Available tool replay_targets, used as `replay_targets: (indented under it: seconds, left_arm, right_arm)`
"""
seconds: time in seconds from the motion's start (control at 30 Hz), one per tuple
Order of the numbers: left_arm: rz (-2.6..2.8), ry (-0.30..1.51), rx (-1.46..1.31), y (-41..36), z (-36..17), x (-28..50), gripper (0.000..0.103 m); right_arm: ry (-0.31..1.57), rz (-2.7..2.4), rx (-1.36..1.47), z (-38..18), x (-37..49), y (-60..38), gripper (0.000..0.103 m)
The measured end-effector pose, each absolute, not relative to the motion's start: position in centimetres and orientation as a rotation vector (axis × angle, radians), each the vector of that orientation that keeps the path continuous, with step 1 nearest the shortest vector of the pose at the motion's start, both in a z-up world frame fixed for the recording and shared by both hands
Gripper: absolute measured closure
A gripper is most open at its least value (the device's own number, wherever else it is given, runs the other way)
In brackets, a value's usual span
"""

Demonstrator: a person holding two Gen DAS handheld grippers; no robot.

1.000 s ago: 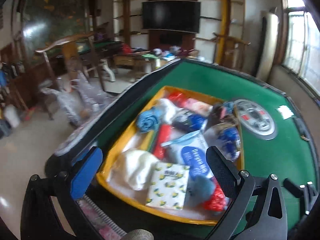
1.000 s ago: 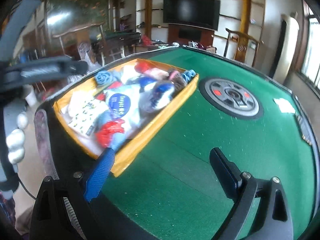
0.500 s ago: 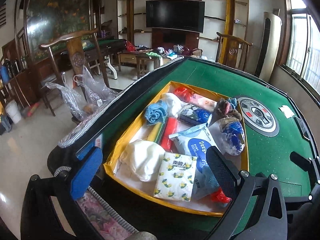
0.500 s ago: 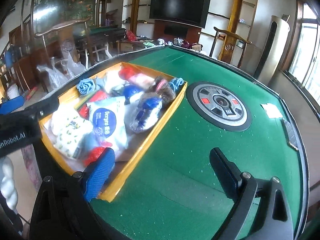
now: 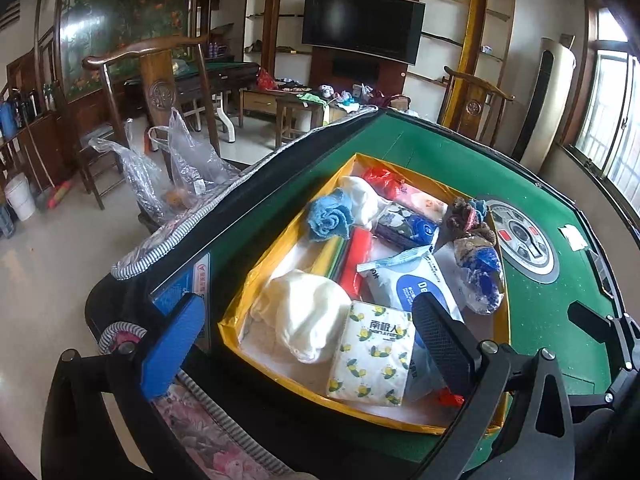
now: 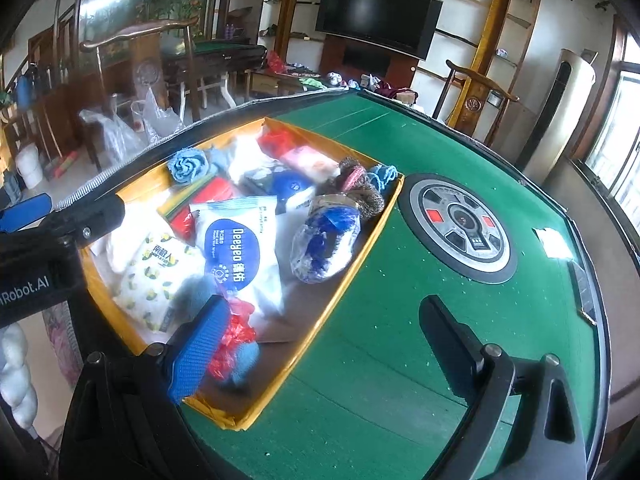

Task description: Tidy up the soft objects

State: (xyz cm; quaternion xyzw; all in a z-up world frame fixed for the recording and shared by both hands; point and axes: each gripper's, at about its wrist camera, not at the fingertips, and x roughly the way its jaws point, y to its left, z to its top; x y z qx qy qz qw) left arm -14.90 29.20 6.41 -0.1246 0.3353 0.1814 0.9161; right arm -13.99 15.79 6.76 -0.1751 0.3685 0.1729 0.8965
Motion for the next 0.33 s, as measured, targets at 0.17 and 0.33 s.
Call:
replay_targets:
  seconds: [0.17, 0.33]
  left_arm:
    - [0.381, 0.702, -0.248, 29.23, 6.20, -14.75, 0.000]
    - [0.370, 0.718, -0.242, 28.96, 6.19, -14.66, 0.000]
  right_arm:
    - [0.763, 0.361, -0.382, 6.67, -13.80, 16.54, 0.010]
    - [0.768, 0.365, -0.380, 6.60, -13.42, 16.57, 0.010]
